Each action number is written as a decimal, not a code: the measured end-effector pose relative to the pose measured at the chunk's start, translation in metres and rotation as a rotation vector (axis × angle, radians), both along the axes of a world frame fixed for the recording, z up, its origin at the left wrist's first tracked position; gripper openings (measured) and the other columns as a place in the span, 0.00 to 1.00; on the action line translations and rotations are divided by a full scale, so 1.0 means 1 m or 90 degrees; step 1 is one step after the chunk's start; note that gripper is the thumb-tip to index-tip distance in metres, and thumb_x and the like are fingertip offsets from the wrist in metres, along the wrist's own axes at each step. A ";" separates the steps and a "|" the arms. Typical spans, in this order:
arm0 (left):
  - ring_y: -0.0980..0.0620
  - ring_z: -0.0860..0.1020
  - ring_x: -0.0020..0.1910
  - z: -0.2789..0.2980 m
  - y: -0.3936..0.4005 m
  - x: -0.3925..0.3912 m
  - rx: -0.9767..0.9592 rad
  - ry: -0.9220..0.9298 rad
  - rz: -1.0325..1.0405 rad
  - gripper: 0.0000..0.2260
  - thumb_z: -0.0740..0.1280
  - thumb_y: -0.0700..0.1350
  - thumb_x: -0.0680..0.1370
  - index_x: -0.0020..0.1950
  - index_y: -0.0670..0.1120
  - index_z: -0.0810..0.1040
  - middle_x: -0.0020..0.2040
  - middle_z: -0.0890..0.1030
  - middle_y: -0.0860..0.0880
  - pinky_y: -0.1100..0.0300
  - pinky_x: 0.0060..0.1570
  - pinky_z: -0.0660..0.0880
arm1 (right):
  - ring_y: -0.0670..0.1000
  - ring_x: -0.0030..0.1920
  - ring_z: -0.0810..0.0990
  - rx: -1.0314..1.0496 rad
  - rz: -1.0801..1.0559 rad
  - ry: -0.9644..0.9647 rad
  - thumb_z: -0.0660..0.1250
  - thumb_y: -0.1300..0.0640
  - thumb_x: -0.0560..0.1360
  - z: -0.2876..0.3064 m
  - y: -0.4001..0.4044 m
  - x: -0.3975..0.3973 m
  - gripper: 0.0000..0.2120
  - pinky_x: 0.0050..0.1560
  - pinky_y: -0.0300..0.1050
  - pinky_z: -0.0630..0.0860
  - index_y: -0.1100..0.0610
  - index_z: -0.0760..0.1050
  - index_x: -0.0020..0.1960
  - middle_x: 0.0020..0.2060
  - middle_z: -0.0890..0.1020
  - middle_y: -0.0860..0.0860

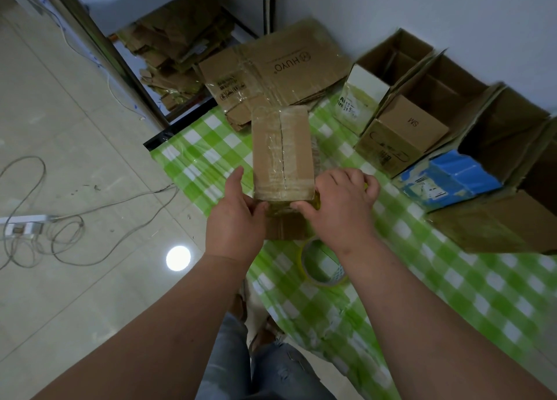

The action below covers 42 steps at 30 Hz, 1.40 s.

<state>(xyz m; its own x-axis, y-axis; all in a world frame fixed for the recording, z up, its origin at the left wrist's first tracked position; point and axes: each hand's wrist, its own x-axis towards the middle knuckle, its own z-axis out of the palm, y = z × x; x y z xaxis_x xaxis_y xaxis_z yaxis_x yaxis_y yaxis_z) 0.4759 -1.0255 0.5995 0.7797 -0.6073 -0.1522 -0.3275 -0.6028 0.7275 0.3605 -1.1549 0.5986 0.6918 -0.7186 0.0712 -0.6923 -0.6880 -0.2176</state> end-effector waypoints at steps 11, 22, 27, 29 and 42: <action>0.71 0.76 0.38 -0.002 0.004 0.020 0.056 0.083 -0.044 0.28 0.69 0.43 0.78 0.77 0.52 0.65 0.40 0.82 0.60 0.79 0.33 0.68 | 0.54 0.61 0.70 0.046 0.002 -0.012 0.72 0.38 0.67 0.001 -0.001 0.002 0.18 0.63 0.54 0.54 0.50 0.74 0.45 0.52 0.79 0.47; 0.59 0.76 0.42 -0.007 -0.001 0.025 0.074 -0.028 -0.062 0.17 0.71 0.50 0.76 0.63 0.50 0.78 0.52 0.77 0.55 0.66 0.36 0.66 | 0.54 0.62 0.72 0.056 0.018 -0.047 0.74 0.48 0.70 0.000 -0.006 -0.004 0.09 0.62 0.51 0.52 0.52 0.79 0.44 0.54 0.81 0.46; 0.52 0.77 0.51 -0.005 -0.014 0.020 0.097 0.049 -0.064 0.28 0.76 0.57 0.68 0.63 0.48 0.72 0.58 0.76 0.52 0.59 0.42 0.72 | 0.55 0.63 0.73 0.051 0.023 -0.053 0.74 0.48 0.70 -0.001 -0.004 -0.008 0.10 0.63 0.52 0.53 0.53 0.83 0.46 0.60 0.81 0.49; 0.53 0.77 0.49 -0.005 -0.018 0.019 0.095 0.075 -0.064 0.32 0.78 0.60 0.66 0.64 0.48 0.72 0.56 0.76 0.53 0.60 0.40 0.71 | 0.54 0.66 0.70 0.082 0.056 -0.019 0.72 0.44 0.70 0.001 -0.012 -0.009 0.13 0.63 0.51 0.51 0.51 0.82 0.49 0.64 0.79 0.48; 0.63 0.73 0.37 -0.005 -0.020 0.018 0.095 0.039 -0.044 0.21 0.76 0.60 0.69 0.57 0.52 0.78 0.40 0.77 0.61 0.65 0.32 0.66 | 0.54 0.55 0.73 0.040 0.039 -0.029 0.73 0.46 0.69 -0.003 -0.013 -0.008 0.10 0.60 0.57 0.61 0.49 0.77 0.46 0.50 0.80 0.45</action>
<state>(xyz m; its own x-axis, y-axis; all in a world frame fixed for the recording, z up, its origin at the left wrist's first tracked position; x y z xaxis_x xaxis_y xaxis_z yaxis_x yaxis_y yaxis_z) 0.4937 -1.0451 0.5945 0.7233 -0.6260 -0.2914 -0.3292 -0.6836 0.6514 0.3530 -1.1676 0.5960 0.7320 -0.6786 0.0601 -0.6372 -0.7132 -0.2921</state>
